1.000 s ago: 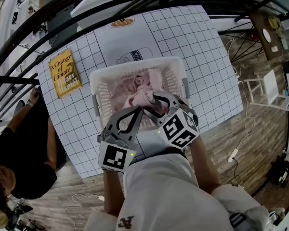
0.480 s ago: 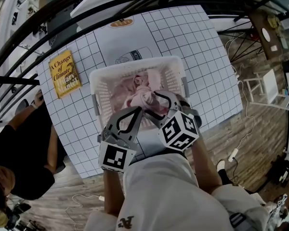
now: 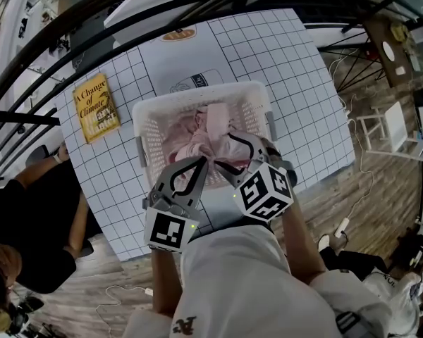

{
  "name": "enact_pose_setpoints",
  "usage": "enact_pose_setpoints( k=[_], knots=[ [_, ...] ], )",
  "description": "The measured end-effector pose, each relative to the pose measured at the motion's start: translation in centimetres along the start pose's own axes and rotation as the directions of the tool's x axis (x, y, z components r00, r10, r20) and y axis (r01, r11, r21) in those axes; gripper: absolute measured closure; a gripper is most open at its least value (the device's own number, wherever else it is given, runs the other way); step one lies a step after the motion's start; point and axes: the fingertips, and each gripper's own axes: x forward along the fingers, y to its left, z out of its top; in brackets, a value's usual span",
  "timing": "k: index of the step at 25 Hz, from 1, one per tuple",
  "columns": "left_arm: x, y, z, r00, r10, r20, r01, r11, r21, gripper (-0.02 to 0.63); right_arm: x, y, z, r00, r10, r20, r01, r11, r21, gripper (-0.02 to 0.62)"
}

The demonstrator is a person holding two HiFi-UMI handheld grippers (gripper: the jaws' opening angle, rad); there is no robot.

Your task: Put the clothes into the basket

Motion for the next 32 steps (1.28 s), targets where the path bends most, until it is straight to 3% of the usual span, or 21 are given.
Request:
enact_pose_setpoints(
  k=[5,10,20,27,32],
  knots=[
    [-0.5,0.1,0.3,1.000,0.012,0.014,-0.012,1.000,-0.001,0.603,-1.3,-0.6,1.6,0.994,-0.004,0.109,-0.003,0.998,0.064,0.301],
    [-1.1,0.5,1.2,0.999,0.031,0.043,-0.031,1.000,0.002,0.603,-3.0,-1.2,3.7,0.970,-0.037,0.240,0.012,0.994,0.105,0.405],
    [-3.0,0.8,3.8,0.993,0.050,0.105,-0.053,0.998,0.026,0.603,-7.1,-2.0,7.6,0.876,-0.082,0.476,-0.024,0.977,0.212,0.549],
    [-4.9,0.6,5.6,0.981,0.078,0.180,-0.061,0.993,-0.100,0.603,-10.6,-1.9,9.3,0.778,-0.119,0.617,-0.038,0.971,0.235,0.578],
    [-6.3,0.6,6.7,0.971,0.090,0.222,-0.064,0.991,-0.122,0.603,-11.7,-1.0,9.5,0.758,-0.136,0.638,-0.021,0.973,0.232,0.578]
  ],
)
